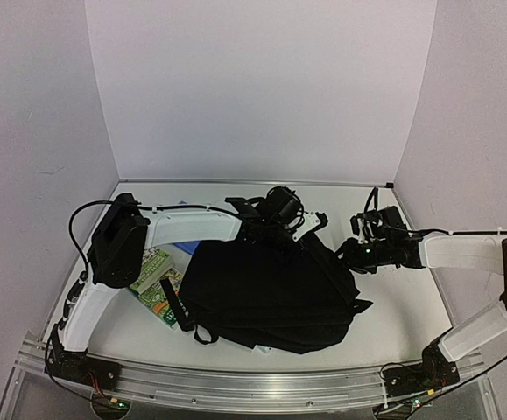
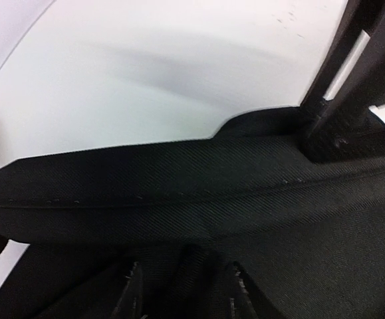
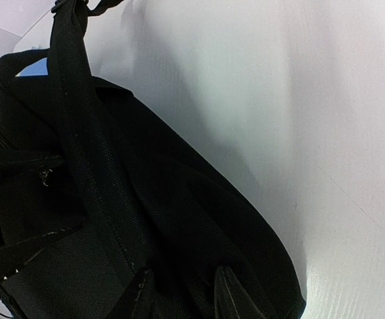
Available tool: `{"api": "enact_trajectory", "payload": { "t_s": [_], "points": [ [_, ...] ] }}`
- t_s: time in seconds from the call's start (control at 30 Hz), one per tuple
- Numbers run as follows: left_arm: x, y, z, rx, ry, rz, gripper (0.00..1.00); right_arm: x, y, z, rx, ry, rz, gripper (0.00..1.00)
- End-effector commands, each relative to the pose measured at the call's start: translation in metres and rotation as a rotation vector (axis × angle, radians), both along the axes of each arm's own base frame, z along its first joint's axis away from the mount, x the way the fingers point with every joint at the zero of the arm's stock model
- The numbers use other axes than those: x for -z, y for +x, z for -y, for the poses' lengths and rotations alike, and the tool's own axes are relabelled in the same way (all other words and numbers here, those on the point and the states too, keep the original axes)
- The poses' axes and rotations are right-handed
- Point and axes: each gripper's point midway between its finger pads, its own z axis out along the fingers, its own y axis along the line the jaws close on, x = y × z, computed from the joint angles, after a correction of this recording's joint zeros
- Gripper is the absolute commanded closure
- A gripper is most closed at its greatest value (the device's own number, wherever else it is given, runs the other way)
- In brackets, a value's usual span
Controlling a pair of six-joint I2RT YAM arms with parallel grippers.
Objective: Pack the student bag
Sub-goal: Unzip the student bag at the center of the board.
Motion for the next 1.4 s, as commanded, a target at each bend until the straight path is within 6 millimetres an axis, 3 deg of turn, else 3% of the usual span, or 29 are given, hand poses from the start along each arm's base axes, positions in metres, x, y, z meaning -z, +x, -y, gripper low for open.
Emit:
{"api": "enact_trajectory", "payload": {
  "t_s": [0.0, 0.23, 0.3, 0.5, 0.73, 0.9, 1.0, 1.07, 1.13, 1.27, 1.37],
  "points": [
    [-0.001, 0.020, 0.000, -0.075, -0.013, 0.076, 0.64, -0.001, -0.003, -0.006, -0.015, 0.030, 0.001, 0.69],
    [-0.005, 0.017, -0.002, -0.092, -0.052, 0.065, 0.99, 0.000, -0.002, -0.006, -0.011, 0.029, 0.001, 0.69],
    [-0.009, 0.018, -0.003, -0.115, -0.068, 0.063, 1.00, 0.000, -0.002, -0.006, -0.011, 0.029, 0.001, 0.69],
    [-0.047, 0.028, -0.012, -0.288, -0.197, 0.015, 1.00, 0.002, -0.001, -0.004, -0.003, 0.022, -0.001, 0.70],
    [-0.045, 0.054, -0.047, -0.473, -0.231, -0.012, 1.00, 0.006, -0.002, -0.002, 0.002, 0.007, -0.004, 0.70],
    [-0.056, 0.069, -0.069, -0.564, -0.320, -0.063, 1.00, 0.010, -0.003, 0.000, 0.007, -0.003, -0.011, 0.71],
    [-0.055, 0.069, -0.072, -0.567, -0.341, -0.091, 1.00, 0.010, -0.003, 0.001, 0.007, -0.002, -0.010, 0.71],
    [-0.059, 0.058, -0.061, -0.474, -0.369, -0.132, 1.00, 0.008, -0.003, 0.000, 0.001, -0.001, -0.003, 0.70],
    [-0.064, 0.044, -0.049, -0.366, -0.394, -0.169, 0.96, 0.005, -0.002, 0.000, 0.000, -0.001, 0.006, 0.69],
    [-0.070, 0.027, -0.033, -0.208, -0.398, -0.190, 0.62, -0.001, -0.001, -0.001, -0.003, 0.008, 0.020, 0.68],
    [-0.065, 0.025, -0.030, -0.170, -0.354, -0.182, 0.50, -0.001, -0.002, -0.002, -0.006, 0.014, 0.017, 0.68]
  ]
}}
